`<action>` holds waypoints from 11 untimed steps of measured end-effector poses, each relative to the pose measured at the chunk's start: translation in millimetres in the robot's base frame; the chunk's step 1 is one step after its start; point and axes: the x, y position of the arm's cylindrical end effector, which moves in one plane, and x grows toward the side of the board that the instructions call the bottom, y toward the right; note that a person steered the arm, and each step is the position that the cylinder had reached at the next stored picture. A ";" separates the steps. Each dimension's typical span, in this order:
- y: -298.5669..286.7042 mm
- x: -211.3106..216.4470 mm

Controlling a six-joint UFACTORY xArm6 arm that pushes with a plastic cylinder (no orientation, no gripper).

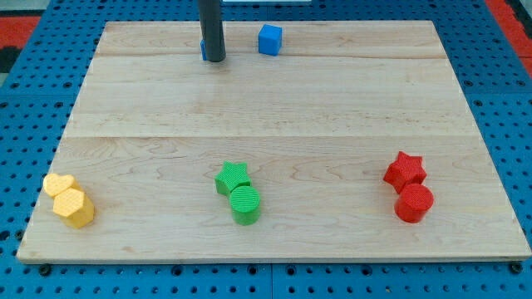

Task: Push the blue triangle to the top center

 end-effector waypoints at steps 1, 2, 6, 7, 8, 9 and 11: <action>-17.2 -11.4; -24.9 -20.0; 23.3 15.2; 95.7 23.9; 160.2 0.3; 186.1 -82.4; 140.7 -87.1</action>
